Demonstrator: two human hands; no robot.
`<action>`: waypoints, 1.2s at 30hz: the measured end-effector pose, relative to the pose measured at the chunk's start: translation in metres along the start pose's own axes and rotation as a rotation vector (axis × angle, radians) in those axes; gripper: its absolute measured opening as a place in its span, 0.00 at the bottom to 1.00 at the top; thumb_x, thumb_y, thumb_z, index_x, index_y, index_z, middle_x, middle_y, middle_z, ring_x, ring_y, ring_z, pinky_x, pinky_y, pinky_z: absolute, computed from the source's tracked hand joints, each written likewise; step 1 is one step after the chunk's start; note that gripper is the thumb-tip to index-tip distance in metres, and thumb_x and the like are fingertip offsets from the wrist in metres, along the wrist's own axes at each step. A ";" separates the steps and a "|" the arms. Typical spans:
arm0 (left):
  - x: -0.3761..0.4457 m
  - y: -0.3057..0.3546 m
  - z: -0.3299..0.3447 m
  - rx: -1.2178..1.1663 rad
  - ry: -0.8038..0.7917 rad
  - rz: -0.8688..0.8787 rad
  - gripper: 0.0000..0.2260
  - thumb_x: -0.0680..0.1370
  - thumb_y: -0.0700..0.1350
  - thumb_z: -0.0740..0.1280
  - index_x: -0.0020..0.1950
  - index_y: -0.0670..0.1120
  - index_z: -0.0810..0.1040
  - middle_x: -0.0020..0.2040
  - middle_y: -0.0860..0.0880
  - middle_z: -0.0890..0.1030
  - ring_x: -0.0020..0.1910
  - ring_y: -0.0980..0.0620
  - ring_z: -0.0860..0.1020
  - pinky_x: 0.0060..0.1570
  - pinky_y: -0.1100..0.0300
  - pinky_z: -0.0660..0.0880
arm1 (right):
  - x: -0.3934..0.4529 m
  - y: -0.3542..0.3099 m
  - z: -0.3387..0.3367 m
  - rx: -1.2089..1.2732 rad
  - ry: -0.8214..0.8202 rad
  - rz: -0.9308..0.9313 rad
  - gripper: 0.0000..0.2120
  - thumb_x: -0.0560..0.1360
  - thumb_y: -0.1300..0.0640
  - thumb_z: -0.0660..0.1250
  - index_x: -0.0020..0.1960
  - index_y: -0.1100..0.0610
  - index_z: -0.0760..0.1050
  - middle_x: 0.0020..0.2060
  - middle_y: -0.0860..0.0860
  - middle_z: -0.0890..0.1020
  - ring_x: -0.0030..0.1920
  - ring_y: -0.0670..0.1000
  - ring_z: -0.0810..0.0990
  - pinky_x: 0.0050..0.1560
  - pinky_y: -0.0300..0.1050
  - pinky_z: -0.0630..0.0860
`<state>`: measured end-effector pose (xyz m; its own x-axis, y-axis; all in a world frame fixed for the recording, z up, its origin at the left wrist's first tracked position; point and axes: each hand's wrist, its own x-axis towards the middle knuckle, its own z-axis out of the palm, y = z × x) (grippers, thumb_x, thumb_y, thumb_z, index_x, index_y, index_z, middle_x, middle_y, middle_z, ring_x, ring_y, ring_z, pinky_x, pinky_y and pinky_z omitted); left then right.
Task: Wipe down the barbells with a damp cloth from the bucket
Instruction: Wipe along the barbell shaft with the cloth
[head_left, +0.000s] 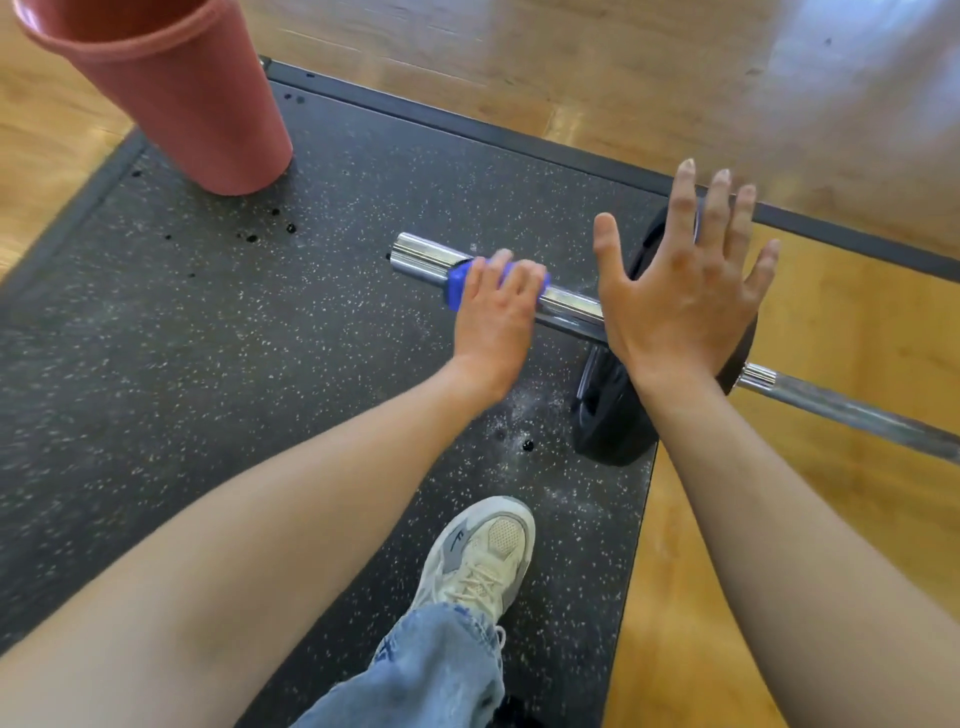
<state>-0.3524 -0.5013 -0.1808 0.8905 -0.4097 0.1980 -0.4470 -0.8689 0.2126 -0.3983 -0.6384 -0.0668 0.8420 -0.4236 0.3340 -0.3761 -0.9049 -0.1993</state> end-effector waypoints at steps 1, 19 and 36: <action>-0.006 0.017 0.003 -0.009 -0.005 0.083 0.33 0.76 0.33 0.69 0.79 0.47 0.64 0.74 0.49 0.69 0.78 0.42 0.61 0.79 0.47 0.52 | -0.007 0.000 0.000 -0.007 0.015 -0.005 0.40 0.78 0.27 0.44 0.82 0.49 0.55 0.81 0.54 0.58 0.81 0.56 0.53 0.78 0.64 0.50; -0.090 0.006 -0.023 -0.092 -0.014 0.218 0.27 0.77 0.34 0.68 0.75 0.45 0.71 0.70 0.47 0.76 0.73 0.43 0.69 0.77 0.46 0.59 | -0.158 0.001 -0.047 0.207 -0.010 0.046 0.33 0.82 0.41 0.52 0.83 0.50 0.48 0.82 0.49 0.51 0.82 0.50 0.46 0.79 0.64 0.42; -0.153 0.039 -0.028 -0.011 -0.033 0.020 0.28 0.75 0.35 0.70 0.75 0.40 0.70 0.69 0.44 0.76 0.73 0.40 0.70 0.76 0.44 0.61 | -0.146 0.008 -0.059 0.118 -0.134 0.057 0.28 0.85 0.43 0.42 0.83 0.48 0.47 0.82 0.49 0.52 0.82 0.51 0.46 0.78 0.60 0.38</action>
<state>-0.5085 -0.4642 -0.1764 0.8834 -0.4364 0.1706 -0.4659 -0.8572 0.2193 -0.5470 -0.5858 -0.0629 0.8675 -0.4576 0.1953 -0.3835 -0.8651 -0.3234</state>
